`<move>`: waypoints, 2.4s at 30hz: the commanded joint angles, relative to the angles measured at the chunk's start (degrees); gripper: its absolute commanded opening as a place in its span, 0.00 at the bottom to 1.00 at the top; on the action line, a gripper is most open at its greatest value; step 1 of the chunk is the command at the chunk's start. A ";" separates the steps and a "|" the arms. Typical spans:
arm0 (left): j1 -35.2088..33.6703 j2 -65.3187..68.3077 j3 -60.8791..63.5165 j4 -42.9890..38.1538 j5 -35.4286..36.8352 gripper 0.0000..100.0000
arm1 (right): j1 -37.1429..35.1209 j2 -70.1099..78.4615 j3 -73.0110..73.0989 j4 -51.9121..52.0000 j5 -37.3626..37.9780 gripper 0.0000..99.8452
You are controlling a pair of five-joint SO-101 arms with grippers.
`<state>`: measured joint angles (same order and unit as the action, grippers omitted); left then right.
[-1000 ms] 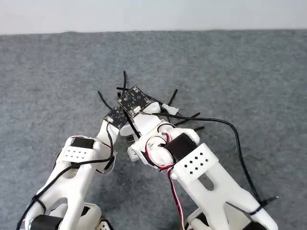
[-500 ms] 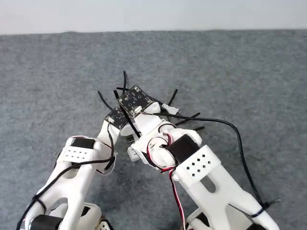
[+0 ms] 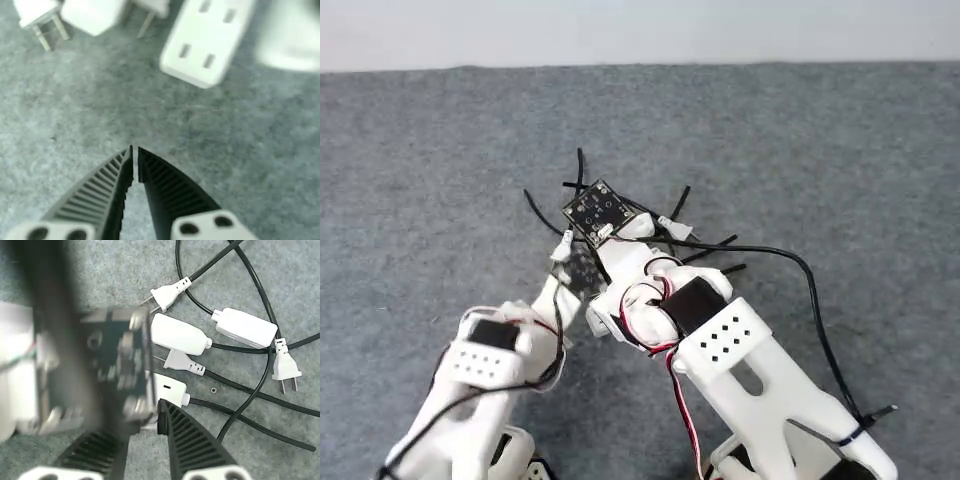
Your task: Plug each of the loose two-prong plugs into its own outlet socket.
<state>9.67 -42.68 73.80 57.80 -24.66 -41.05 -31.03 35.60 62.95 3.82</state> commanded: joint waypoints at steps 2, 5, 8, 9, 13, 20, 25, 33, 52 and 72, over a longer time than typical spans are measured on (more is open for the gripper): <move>1.58 -10.02 2.77 0.79 -0.97 0.01 | -0.13 -0.13 -0.97 -0.75 0.18 0.01; 1.58 -13.36 4.26 0.79 0.09 0.01 | 1.63 -0.13 -0.97 -0.57 0.26 0.01; 1.49 -15.12 5.05 0.35 3.96 0.01 | 5.23 -0.13 -0.79 -0.31 0.26 0.01; 1.41 -15.38 5.14 0.35 4.57 0.01 | 6.55 -0.13 -0.88 0.40 0.18 0.01; -2.99 -15.47 5.14 -1.49 5.19 0.01 | 11.91 -0.13 -0.88 2.59 0.18 0.01; -3.87 -15.56 5.14 -1.76 5.19 0.01 | 17.19 -0.13 2.37 2.95 0.53 0.01; -3.78 -15.65 5.14 -1.76 5.19 0.01 | 19.91 -0.13 4.57 2.77 0.62 0.01; -3.60 -15.65 5.14 -1.76 5.19 0.01 | 22.46 -0.22 8.62 2.86 1.93 0.01; -3.69 -15.74 5.14 -1.76 5.19 0.01 | 22.20 -9.36 12.92 6.37 4.75 0.01; -3.60 -15.74 5.14 -1.76 5.01 0.01 | 20.53 -7.60 15.47 4.26 2.64 0.01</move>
<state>6.07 -57.36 79.60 57.10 -19.91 -19.87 -39.65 50.73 68.84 7.96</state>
